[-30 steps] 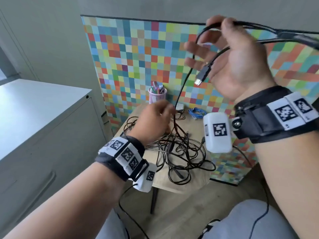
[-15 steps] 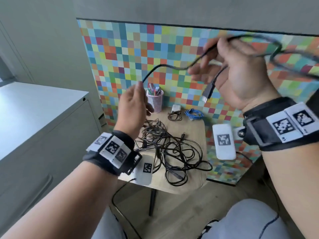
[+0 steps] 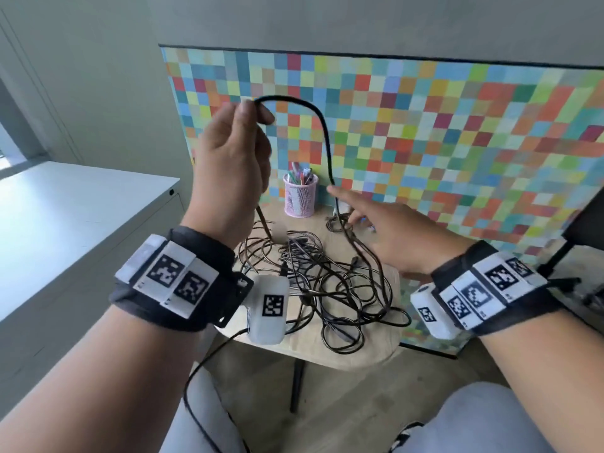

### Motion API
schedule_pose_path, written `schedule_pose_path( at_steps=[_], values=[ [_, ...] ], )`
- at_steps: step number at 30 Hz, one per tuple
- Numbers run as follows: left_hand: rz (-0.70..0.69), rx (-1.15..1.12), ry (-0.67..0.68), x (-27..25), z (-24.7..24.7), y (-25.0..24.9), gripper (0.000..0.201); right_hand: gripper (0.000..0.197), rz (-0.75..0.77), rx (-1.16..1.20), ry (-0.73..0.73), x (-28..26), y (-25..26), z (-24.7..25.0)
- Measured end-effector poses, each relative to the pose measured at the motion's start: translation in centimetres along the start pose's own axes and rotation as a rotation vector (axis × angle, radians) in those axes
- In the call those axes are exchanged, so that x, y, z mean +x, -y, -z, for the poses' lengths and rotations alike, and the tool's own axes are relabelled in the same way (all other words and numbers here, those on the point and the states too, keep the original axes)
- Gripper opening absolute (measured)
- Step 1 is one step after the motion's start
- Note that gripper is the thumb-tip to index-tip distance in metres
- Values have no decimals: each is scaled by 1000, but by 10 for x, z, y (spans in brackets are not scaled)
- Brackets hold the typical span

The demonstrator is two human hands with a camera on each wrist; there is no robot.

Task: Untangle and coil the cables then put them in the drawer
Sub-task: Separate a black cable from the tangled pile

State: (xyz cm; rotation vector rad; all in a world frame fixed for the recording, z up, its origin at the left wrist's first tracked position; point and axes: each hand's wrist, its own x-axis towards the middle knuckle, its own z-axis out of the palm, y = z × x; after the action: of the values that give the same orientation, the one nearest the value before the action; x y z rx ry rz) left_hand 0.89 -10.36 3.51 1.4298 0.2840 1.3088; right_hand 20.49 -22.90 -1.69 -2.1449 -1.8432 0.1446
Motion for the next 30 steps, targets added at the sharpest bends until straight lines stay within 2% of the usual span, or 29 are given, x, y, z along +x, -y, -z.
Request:
schedule_pose_path(
  at_steps=[2, 4, 6, 8, 10, 13, 16, 18, 20, 23, 25, 28, 30],
  values=[
    [-9, -1, -54, 6, 1, -6, 33, 96, -24, -74, 25, -2, -2, 9],
    [-57, 116, -20, 8, -3, -11, 33, 97, -26, -58, -14, -5, 1, 18],
    [-102, 434, 98, 10, -10, -18, 31, 82, -23, 85, -168, -6, 3, 29],
    [-113, 763, 315, 12, -18, -21, 29, 61, 24, 344, -365, -6, 13, 41],
    [-150, 925, 449, 12, -28, -24, 29, 53, 98, 614, -419, -6, 30, 48],
    [-178, 1000, 407, 13, -36, -24, 41, 39, 177, 852, -329, -4, 51, 52],
    [-129, 1015, 348, 10, -25, -29, 67, 20, 167, 820, -314, -9, 63, 55],
    [-24, 960, 372, 6, -6, -28, 73, 18, 143, 777, -396, -14, 59, 59],
    [118, 741, 430, 0, 18, -22, 75, 18, 143, 669, -511, -19, 48, 63],
    [317, 298, 415, -15, 42, -9, 56, 19, 133, 475, -587, -30, 29, 65],
    [429, 110, 428, -27, 46, -1, 45, 21, 142, 381, -597, -37, 27, 64],
    [475, -19, 481, -45, 46, 7, 34, 23, 135, 327, -639, -49, 30, 64],
    [497, -142, 458, -52, 45, 8, 31, 23, 106, 273, -636, -56, 28, 65]
  ],
)
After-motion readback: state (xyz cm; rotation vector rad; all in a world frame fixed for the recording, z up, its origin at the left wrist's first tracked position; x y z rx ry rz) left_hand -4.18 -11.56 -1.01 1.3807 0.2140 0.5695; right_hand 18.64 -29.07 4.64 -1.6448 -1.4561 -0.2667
